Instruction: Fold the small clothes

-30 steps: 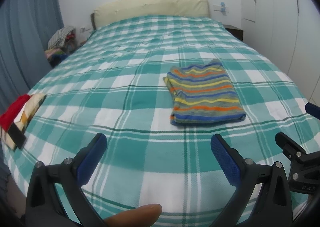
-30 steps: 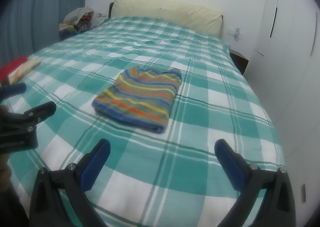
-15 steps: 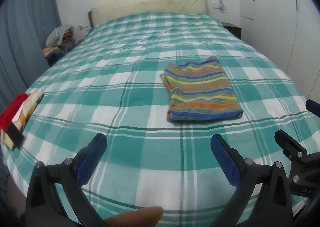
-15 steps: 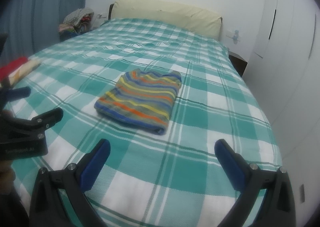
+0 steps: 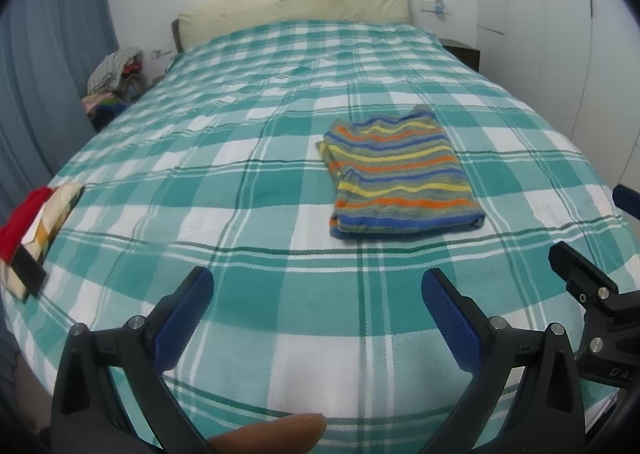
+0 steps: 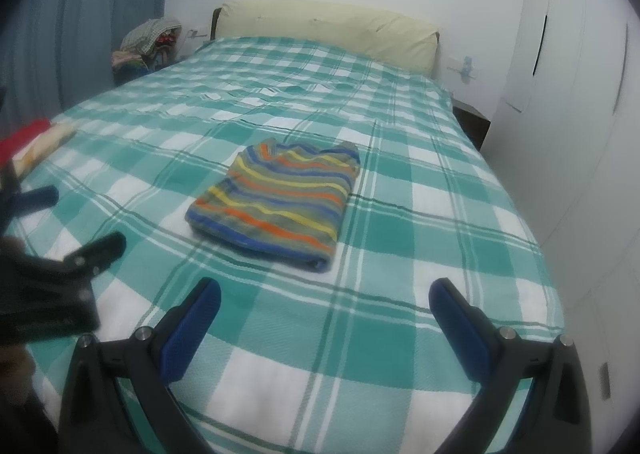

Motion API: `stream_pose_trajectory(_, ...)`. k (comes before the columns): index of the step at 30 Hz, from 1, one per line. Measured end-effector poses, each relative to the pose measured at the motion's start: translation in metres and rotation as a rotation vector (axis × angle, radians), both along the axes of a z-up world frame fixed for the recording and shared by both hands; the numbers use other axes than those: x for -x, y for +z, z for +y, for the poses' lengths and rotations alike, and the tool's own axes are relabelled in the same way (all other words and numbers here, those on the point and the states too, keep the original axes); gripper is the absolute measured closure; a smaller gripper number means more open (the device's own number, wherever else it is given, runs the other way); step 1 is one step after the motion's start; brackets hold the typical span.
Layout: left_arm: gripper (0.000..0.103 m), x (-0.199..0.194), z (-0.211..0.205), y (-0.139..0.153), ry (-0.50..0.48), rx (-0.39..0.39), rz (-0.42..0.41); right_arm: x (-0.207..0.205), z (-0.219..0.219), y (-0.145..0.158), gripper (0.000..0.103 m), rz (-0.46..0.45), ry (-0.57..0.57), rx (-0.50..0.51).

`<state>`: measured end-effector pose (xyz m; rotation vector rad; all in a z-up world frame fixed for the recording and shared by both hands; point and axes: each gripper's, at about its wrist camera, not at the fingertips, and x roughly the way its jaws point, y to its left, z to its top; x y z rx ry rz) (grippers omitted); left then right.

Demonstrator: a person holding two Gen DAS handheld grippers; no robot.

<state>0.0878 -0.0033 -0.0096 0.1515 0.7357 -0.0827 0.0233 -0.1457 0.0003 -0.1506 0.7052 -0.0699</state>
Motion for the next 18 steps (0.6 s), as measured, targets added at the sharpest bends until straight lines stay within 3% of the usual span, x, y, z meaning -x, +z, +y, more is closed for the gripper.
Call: stream_pose_trajectory(18,0.0,0.0002,0.0045,0.0044,0.018,0.014,-0.014,0.0032,-0.0039,0.0041,0.0,0.003,-0.021,-0.012)
